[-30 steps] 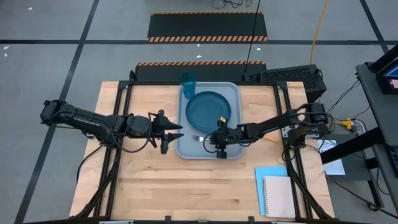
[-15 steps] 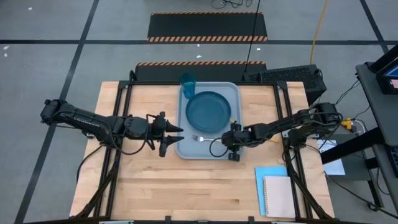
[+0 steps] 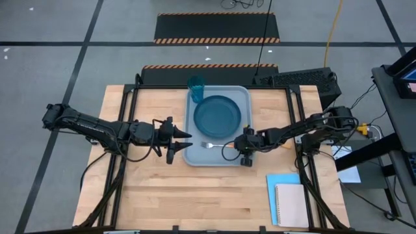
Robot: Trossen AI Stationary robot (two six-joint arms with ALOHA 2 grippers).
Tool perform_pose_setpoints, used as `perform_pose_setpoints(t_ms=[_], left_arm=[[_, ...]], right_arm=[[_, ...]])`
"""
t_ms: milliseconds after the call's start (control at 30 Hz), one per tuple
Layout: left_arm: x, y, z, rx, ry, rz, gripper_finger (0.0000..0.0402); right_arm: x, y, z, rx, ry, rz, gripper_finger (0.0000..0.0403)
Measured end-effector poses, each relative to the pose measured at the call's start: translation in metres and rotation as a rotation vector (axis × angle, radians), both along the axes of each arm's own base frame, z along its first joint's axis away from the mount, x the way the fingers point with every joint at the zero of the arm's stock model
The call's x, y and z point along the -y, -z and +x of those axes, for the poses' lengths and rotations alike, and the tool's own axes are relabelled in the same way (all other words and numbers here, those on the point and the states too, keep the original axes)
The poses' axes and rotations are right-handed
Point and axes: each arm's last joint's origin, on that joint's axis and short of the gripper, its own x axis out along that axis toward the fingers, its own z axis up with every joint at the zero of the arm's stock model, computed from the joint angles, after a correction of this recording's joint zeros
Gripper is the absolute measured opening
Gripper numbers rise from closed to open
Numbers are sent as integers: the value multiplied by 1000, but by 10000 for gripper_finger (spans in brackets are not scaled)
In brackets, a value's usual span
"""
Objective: Pick and place plate/cup/fork/spoon on tray
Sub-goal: Put the orange fork on the gray serving tray to the left of the blue plate
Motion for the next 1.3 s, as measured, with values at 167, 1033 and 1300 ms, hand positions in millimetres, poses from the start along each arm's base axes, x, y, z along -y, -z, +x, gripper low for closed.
perform_pose_setpoints(t_ms=[167,1033,1300], left_arm=[[0,0,0,0,0,3,166],[0,0,0,-3,5,24,166],[0,-2,0,23,2,4,166]], right_arm=[[0,-1,3,32,-5,-12,6],[3,-11,-11,-26,117,-37,6],[3,-4,-8,-36,98,-49,6]])
